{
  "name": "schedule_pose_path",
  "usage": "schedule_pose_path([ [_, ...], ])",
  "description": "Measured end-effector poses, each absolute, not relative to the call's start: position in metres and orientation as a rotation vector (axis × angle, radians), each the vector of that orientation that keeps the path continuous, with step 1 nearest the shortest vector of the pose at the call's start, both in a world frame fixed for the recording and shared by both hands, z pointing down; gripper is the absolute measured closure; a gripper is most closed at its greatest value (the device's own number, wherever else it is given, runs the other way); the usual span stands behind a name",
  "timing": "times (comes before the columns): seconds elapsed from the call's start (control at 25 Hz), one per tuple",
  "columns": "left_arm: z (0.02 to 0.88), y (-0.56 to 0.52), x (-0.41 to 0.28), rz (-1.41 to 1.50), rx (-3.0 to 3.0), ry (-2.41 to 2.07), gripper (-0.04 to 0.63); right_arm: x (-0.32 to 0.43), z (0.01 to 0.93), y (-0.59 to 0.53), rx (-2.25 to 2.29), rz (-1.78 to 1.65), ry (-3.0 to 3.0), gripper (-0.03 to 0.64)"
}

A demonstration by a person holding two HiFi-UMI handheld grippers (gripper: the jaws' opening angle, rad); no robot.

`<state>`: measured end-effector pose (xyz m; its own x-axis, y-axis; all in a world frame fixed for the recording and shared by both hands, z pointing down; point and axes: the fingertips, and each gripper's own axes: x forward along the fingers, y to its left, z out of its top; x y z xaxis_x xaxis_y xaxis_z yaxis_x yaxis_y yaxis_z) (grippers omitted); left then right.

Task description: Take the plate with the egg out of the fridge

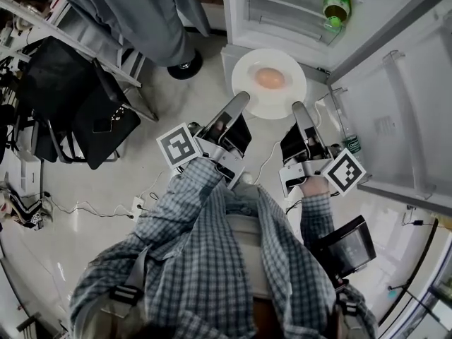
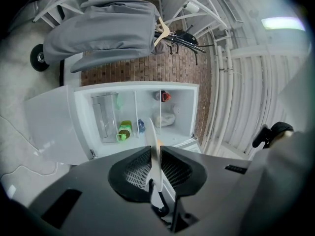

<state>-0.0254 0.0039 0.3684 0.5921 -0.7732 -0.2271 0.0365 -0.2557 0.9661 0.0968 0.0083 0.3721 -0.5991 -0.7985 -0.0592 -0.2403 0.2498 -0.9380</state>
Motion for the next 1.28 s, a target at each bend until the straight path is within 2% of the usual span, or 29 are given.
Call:
schedule_pose_path([
  [1.28,0.376,-0.003,-0.06,-0.874,1.628,-0.574,0.534,0.063,0.378,0.005,-0.972,-1.338,1.948,0.568],
])
